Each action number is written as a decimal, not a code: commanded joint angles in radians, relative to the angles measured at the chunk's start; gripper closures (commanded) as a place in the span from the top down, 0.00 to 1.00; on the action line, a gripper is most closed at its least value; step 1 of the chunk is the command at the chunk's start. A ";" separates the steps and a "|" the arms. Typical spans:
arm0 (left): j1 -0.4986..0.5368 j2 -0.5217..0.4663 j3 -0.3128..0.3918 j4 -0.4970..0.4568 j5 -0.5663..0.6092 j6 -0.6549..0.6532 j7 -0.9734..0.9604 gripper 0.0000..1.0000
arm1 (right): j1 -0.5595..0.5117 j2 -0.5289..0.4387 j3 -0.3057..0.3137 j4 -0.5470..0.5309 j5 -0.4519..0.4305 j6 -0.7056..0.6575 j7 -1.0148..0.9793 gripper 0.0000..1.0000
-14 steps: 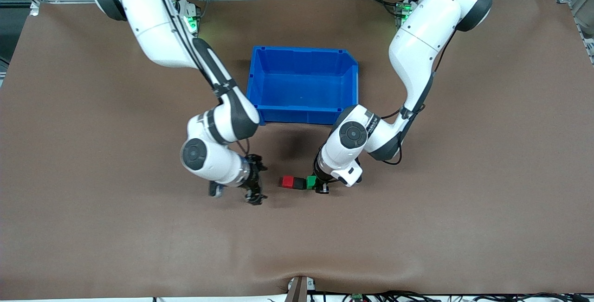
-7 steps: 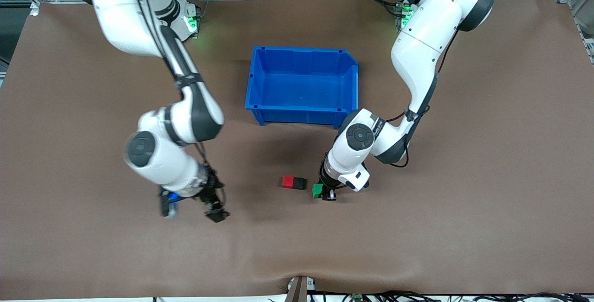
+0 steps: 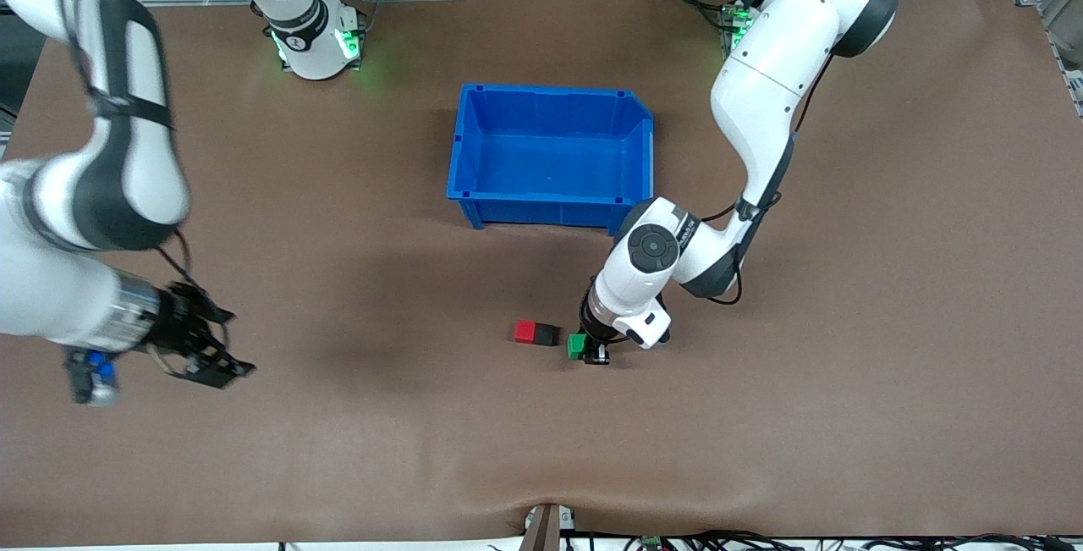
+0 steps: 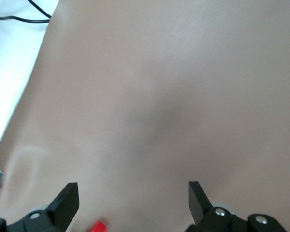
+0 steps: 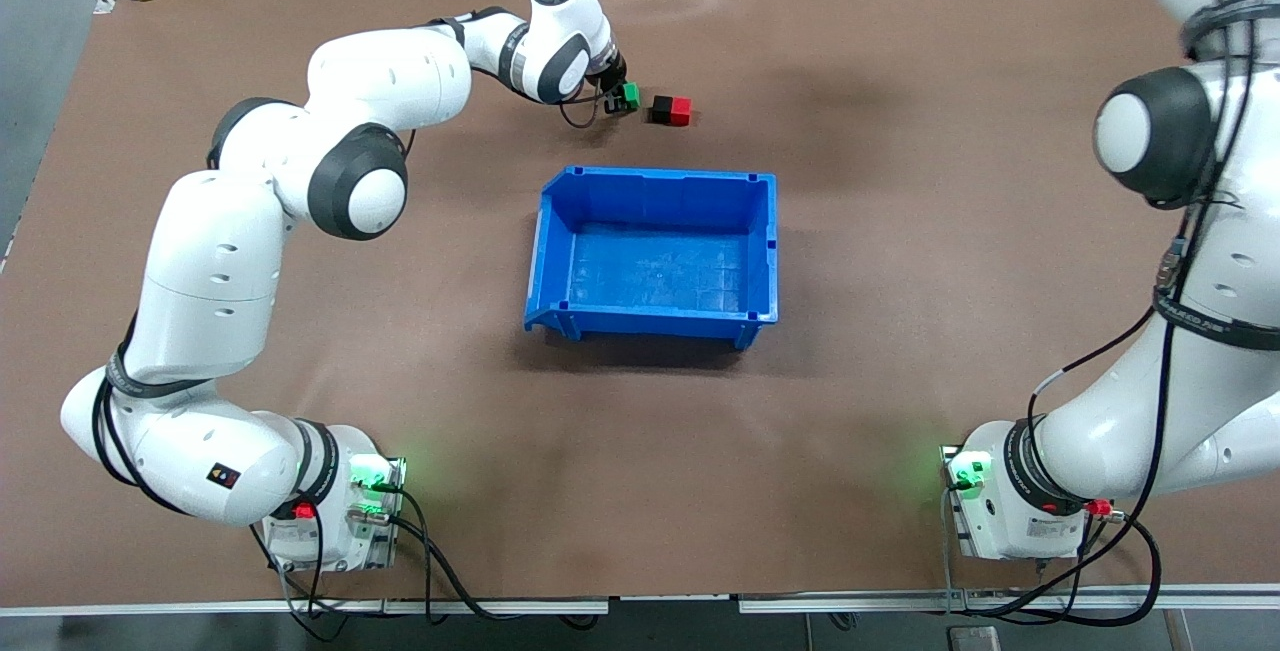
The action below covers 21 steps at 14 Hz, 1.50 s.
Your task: Attach green and red cubes to black cube
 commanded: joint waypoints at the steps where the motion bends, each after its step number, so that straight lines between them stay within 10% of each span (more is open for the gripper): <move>1: -0.019 0.043 0.006 0.064 0.011 0.001 0.013 0.00 | -0.051 -0.112 0.014 -0.024 -0.018 -0.137 -0.159 1.00; 7: -0.049 0.074 0.014 0.106 0.011 -0.010 0.011 0.00 | -0.057 -0.281 0.014 -0.062 -0.217 -0.441 -0.755 1.00; 15: -0.081 0.072 0.014 0.100 0.013 -0.159 0.008 0.00 | -0.064 -0.672 0.022 -0.625 -0.280 -0.055 -1.003 1.00; 21: -0.082 0.069 0.008 0.100 0.010 -0.162 0.006 0.00 | -0.045 -0.588 0.049 -0.373 -0.369 -0.211 -0.994 1.00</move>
